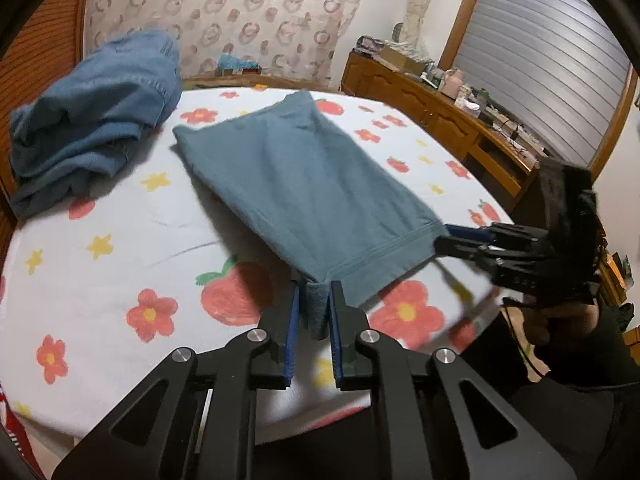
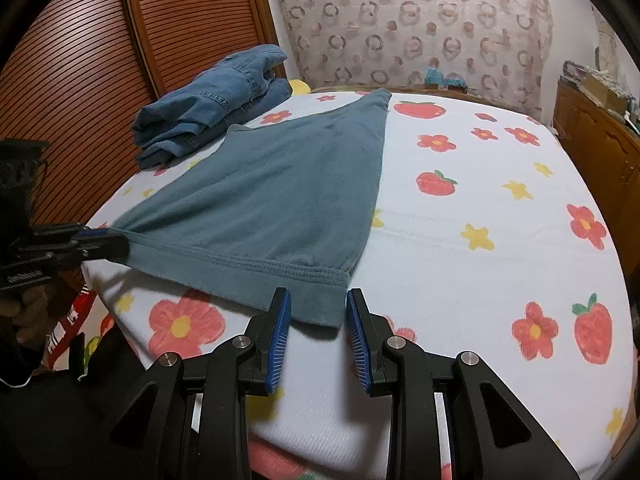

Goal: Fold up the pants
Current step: 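Grasp the hem corner of the folded shorts with the left gripper, then close the right gripper on the shorts while the left gripper lifts and folds them over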

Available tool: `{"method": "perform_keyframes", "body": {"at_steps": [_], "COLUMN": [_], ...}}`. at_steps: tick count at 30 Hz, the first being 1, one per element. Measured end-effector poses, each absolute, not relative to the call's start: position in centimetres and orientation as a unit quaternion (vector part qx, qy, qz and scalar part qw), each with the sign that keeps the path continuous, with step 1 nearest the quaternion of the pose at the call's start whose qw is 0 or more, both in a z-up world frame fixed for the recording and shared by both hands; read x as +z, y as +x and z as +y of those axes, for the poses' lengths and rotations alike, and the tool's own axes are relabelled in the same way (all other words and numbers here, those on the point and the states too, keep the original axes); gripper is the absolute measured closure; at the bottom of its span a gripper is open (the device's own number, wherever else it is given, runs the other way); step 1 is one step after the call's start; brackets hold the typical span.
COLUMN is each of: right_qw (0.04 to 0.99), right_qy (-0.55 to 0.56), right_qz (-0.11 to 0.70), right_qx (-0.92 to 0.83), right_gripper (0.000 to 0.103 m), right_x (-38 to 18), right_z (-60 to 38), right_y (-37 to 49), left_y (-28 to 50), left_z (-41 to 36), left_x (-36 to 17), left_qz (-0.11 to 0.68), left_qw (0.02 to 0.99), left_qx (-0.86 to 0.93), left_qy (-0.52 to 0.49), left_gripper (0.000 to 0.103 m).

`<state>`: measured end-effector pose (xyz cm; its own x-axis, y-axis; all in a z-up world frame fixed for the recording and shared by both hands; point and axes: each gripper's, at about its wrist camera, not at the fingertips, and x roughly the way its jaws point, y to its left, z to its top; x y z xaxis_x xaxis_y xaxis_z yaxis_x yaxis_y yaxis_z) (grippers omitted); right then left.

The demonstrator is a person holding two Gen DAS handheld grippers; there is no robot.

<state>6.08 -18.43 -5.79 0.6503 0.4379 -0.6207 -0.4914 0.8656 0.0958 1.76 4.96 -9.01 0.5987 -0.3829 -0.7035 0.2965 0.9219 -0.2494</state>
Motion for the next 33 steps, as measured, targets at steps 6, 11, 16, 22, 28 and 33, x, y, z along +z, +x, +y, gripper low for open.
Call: {"method": "perform_keyframes", "body": {"at_steps": [6,11,16,22,28,33], "right_qw": [0.906,0.905,0.905,0.904,0.904,0.909], "right_qy": [-0.039,-0.036,-0.035,-0.044,-0.030,-0.030], "right_qz": [0.331,0.333,0.333,0.331,0.320,0.307], "right_qx": [0.261,0.261,0.262,0.265,0.281,0.281], "right_gripper": [0.075,0.075,0.075,0.083,0.095,0.096], "right_x": [-5.8,-5.7,-5.7,-5.8,-5.4,-4.4], "right_z": [-18.7,-18.9,-18.6,-18.3,-18.9,-19.5], "right_y": [6.1,6.2,6.3,6.2,5.6,4.3], "left_y": [2.3,2.6,2.6,2.8,2.5,2.0], "left_z": [5.4,5.8,6.1,6.2,6.0,5.6], "left_x": [-9.4,-10.1,-10.2,-11.4,-11.5,-11.2], "left_qz": [0.421,0.430,0.428,0.439,0.431,0.429], "left_qw": [0.891,0.890,0.891,0.885,0.886,0.883], "left_qx": [-0.161,-0.148,-0.145,-0.146,-0.156,-0.180], "left_qy": [-0.045,-0.048,-0.050,-0.059,-0.065,-0.063], "left_gripper": [0.088,0.079,0.073,0.073,0.073,0.084]}}
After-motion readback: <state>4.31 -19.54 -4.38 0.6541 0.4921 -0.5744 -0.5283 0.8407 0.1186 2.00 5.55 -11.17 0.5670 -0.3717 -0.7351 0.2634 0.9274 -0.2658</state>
